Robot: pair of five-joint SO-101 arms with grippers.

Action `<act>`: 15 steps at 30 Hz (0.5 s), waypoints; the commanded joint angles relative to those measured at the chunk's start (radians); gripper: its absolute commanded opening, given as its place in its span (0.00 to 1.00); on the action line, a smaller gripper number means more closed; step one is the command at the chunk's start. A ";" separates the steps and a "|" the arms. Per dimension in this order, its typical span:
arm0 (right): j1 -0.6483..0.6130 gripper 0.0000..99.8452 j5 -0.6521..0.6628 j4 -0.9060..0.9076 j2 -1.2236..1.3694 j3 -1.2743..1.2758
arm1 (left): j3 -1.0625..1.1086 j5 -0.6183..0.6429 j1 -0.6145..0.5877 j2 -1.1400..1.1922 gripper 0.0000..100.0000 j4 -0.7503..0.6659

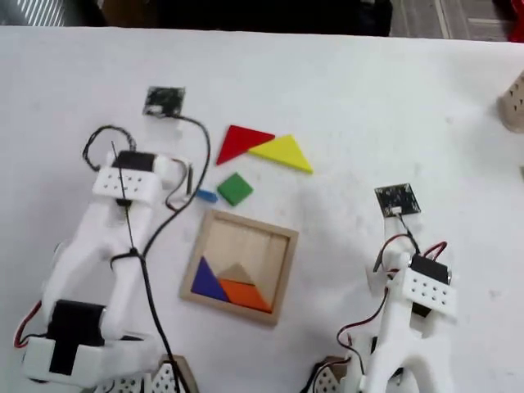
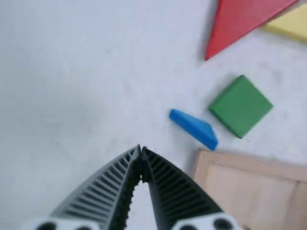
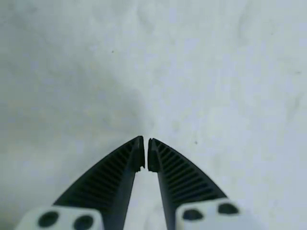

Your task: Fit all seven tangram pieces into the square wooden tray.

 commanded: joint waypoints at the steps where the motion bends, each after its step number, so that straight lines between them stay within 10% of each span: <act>1: -0.013 0.02 0.005 -0.012 -0.015 -0.003 | -0.209 -0.011 0.137 0.004 0.03 0.129; 15: -0.016 0.02 0.014 -0.008 -0.015 -0.002 | -0.462 -0.339 0.297 0.371 0.28 0.087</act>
